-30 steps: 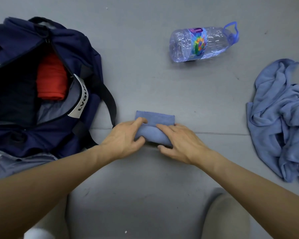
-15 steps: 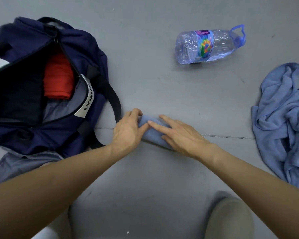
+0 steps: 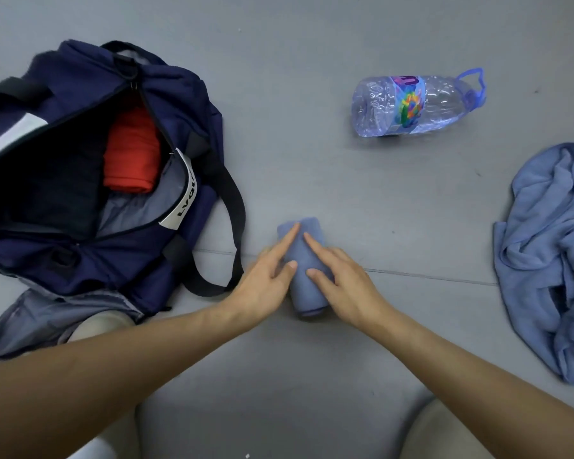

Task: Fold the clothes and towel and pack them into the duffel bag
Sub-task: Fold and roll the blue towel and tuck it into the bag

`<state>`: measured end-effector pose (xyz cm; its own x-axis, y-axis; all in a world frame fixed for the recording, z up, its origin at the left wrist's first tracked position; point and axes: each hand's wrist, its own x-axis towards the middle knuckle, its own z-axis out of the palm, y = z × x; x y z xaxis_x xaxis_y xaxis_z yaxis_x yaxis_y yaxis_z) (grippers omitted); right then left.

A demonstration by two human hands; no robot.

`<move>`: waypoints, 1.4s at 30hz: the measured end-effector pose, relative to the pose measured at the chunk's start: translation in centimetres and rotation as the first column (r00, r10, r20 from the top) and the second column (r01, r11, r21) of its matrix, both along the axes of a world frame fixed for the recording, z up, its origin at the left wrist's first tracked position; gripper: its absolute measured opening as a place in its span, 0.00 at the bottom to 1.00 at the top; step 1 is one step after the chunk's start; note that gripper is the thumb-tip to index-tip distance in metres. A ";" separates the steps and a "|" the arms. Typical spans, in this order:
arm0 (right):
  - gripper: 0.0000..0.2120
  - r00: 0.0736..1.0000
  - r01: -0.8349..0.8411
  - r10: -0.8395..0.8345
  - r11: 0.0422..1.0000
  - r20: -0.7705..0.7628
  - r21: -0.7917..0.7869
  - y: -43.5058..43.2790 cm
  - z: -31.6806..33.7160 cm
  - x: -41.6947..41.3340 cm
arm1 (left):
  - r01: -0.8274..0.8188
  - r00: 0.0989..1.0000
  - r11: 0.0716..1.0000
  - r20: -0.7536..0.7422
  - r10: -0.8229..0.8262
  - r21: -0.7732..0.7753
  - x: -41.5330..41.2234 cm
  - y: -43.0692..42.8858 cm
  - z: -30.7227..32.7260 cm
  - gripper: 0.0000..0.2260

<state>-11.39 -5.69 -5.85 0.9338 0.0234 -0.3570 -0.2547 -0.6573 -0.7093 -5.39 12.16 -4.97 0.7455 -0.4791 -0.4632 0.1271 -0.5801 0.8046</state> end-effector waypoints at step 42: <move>0.31 0.999 -0.041 0.039 0.995 -0.024 -0.087 18.9 14.6 16.7 | -0.165 0.964 0.979 0.189 0.185 -0.117 19.1 17.5 5.2 0.29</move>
